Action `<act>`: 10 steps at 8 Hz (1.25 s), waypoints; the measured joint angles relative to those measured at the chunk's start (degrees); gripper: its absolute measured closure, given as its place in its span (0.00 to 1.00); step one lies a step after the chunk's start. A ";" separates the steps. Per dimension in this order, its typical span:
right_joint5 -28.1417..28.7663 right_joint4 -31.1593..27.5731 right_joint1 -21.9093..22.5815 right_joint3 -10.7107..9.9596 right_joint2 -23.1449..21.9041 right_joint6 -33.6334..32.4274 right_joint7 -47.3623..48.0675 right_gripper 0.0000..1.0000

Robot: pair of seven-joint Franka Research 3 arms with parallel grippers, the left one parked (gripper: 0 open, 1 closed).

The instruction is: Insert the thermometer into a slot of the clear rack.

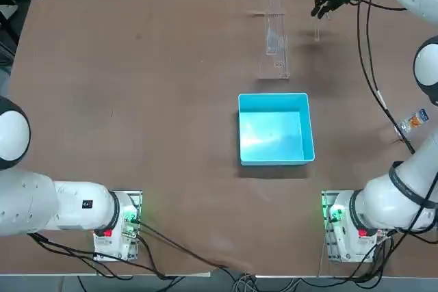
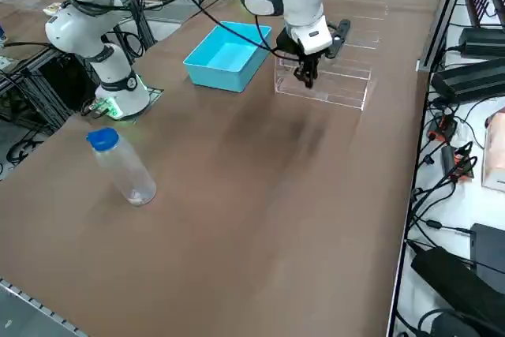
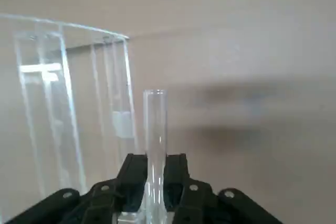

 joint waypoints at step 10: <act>5.71 0.08 8.65 0.48 3.49 14.07 8.20 0.78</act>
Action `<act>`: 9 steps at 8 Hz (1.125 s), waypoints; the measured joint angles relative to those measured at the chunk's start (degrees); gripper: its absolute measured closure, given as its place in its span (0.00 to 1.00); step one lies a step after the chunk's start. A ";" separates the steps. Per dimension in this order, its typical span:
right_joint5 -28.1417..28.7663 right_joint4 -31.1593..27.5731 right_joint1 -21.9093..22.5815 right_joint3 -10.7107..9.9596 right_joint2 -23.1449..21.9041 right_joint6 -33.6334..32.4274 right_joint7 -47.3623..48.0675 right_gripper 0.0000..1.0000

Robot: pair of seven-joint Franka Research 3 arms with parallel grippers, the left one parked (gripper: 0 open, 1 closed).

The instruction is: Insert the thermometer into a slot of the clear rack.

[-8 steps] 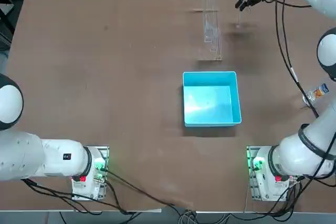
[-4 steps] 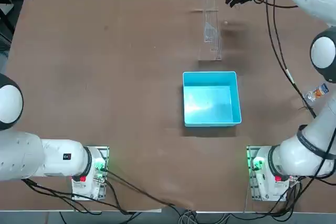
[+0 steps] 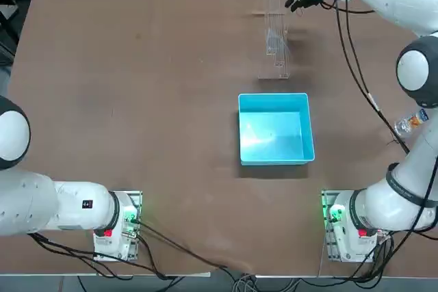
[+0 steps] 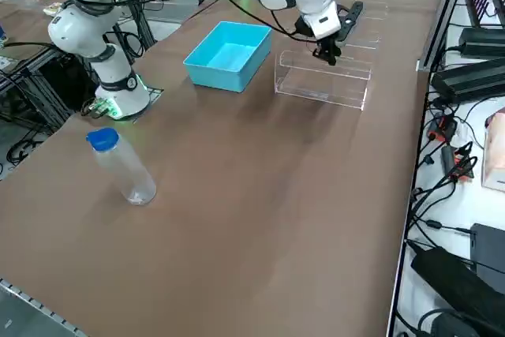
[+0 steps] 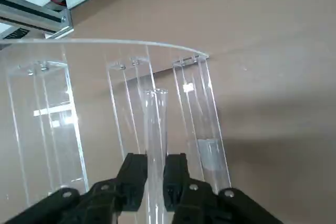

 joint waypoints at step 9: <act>-1.48 -0.04 1.78 -0.08 1.31 0.76 0.00 0.78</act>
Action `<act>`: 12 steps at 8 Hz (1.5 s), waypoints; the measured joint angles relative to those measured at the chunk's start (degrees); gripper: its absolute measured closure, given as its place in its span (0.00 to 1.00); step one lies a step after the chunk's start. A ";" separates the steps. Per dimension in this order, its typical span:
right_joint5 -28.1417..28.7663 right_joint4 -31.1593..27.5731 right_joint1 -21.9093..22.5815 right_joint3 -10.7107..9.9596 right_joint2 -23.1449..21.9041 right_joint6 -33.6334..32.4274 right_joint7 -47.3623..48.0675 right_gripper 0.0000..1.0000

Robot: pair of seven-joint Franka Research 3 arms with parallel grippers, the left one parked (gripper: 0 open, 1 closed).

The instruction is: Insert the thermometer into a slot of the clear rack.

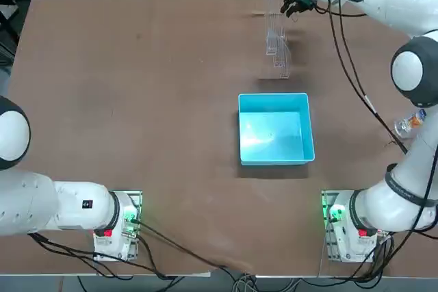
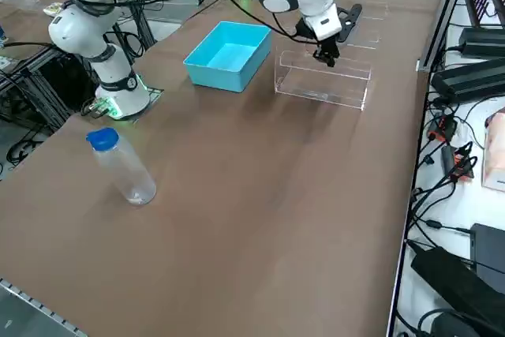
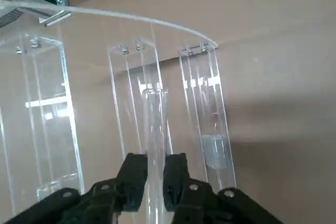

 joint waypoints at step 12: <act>-3.04 0.52 1.22 -0.05 0.86 0.18 0.66 0.78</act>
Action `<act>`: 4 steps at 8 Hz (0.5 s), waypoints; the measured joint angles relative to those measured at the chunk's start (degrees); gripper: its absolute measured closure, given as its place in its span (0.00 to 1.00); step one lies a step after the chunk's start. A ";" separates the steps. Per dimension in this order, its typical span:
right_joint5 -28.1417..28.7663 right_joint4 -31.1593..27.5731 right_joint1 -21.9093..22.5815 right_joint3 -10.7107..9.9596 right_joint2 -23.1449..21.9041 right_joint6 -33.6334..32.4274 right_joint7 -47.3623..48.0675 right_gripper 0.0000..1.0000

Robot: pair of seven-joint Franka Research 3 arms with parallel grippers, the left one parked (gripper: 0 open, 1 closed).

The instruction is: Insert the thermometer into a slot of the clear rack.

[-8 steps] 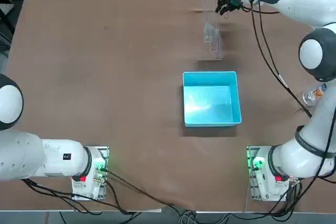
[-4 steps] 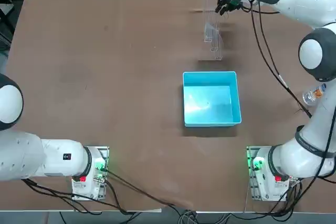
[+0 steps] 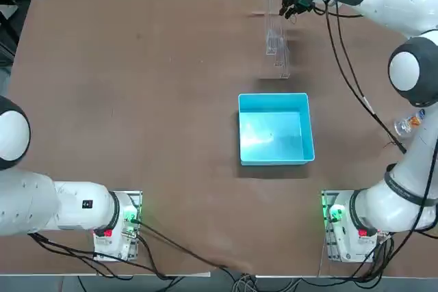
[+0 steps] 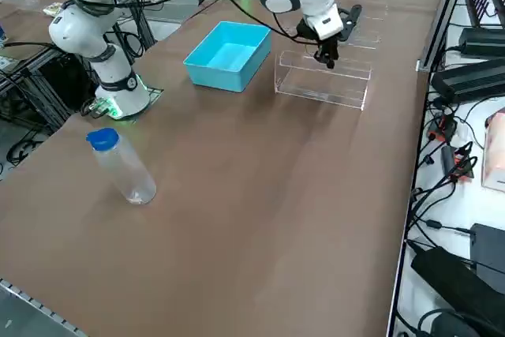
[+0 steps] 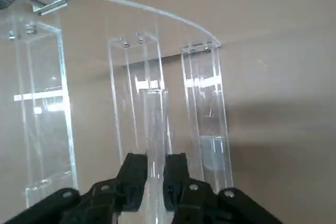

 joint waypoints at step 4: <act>-2.25 0.00 0.54 -0.05 0.15 0.04 0.52 0.78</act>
